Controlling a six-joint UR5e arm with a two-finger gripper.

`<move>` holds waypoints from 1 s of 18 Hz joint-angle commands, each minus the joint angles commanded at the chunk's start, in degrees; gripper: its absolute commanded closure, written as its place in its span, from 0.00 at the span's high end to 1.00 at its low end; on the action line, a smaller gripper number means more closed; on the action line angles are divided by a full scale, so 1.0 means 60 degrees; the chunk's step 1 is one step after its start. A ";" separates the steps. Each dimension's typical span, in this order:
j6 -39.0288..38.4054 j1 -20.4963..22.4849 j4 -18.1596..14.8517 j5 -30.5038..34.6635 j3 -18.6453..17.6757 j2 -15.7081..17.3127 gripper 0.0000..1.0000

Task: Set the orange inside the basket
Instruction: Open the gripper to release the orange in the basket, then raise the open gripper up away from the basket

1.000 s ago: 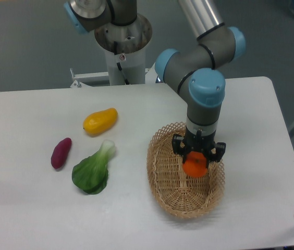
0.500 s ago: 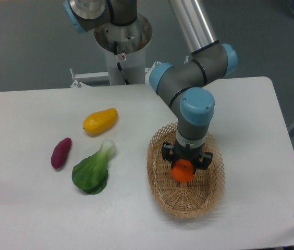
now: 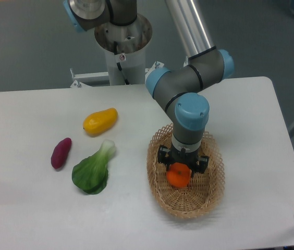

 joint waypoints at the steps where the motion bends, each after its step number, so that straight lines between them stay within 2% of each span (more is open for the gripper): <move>1: 0.0015 0.0015 0.0000 0.0015 0.0044 0.0058 1.00; 13: 0.0394 0.0380 -0.0190 0.0044 0.1084 0.0761 1.00; 18: 0.1155 0.0674 -0.0863 0.0015 0.1084 0.1347 1.00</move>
